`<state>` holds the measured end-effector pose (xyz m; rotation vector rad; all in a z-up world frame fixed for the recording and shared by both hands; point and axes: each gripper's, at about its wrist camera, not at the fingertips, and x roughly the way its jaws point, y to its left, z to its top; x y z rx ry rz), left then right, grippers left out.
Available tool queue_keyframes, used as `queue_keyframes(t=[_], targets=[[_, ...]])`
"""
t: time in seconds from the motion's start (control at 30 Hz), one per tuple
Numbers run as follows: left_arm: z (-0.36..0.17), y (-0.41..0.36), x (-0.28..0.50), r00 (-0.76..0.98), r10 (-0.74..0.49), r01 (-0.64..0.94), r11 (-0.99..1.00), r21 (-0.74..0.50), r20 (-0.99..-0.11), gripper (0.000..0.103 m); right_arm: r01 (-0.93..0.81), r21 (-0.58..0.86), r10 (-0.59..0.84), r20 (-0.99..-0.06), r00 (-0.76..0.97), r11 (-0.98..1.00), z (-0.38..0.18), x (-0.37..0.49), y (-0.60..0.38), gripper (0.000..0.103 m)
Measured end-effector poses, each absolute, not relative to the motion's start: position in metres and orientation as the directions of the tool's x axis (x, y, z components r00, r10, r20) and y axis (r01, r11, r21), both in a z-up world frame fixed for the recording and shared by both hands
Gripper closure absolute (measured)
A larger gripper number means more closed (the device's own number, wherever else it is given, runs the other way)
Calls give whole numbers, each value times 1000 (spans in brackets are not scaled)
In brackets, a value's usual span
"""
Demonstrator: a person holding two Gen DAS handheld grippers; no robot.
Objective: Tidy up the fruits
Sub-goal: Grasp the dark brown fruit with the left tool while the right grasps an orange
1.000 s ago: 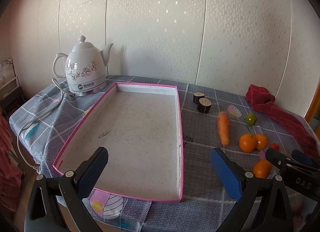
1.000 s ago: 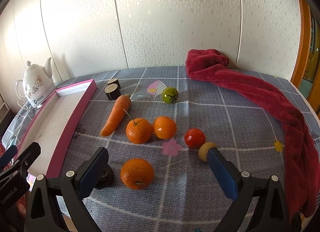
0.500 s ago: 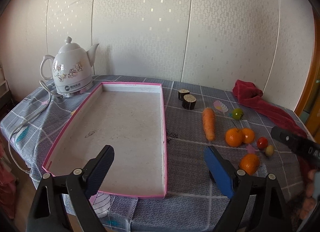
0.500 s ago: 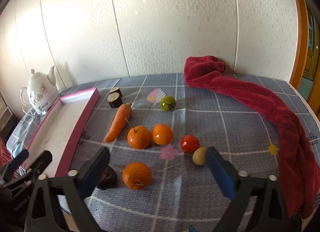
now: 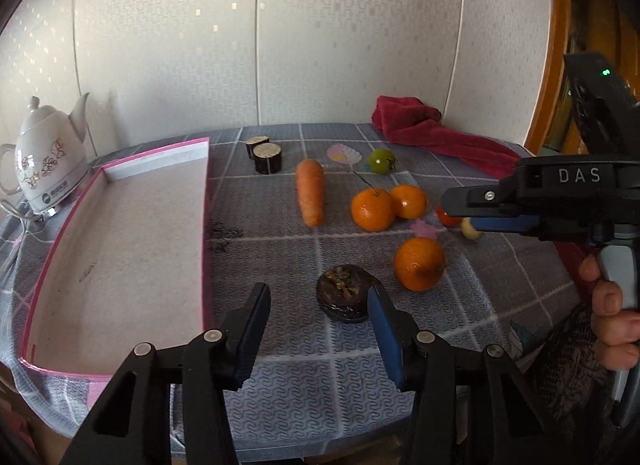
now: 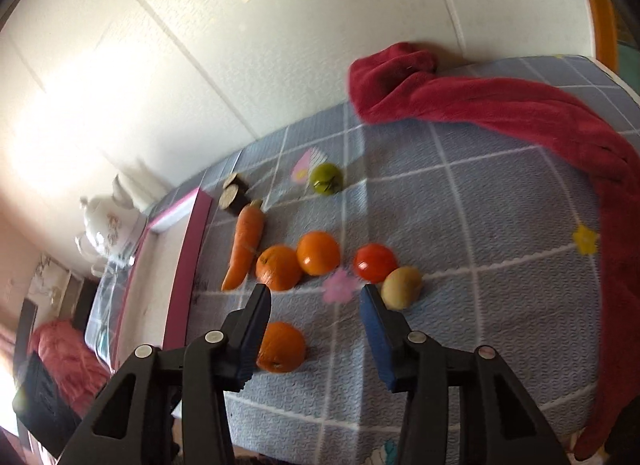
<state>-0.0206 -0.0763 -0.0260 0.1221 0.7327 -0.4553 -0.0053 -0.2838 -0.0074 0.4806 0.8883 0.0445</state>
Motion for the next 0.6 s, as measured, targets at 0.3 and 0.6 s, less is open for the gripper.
queue_keyframes(t=[0.3, 0.6], targets=[[-41, -93, 0, 606, -356, 438, 896, -75, -711, 47, 77, 393, 290, -784, 549, 916, -24, 3, -254, 56], [-49, -97, 3, 586, -377, 457, 885, -92, -717, 61, 76, 385, 305, -823, 479, 920, -42, 16, -244, 56]])
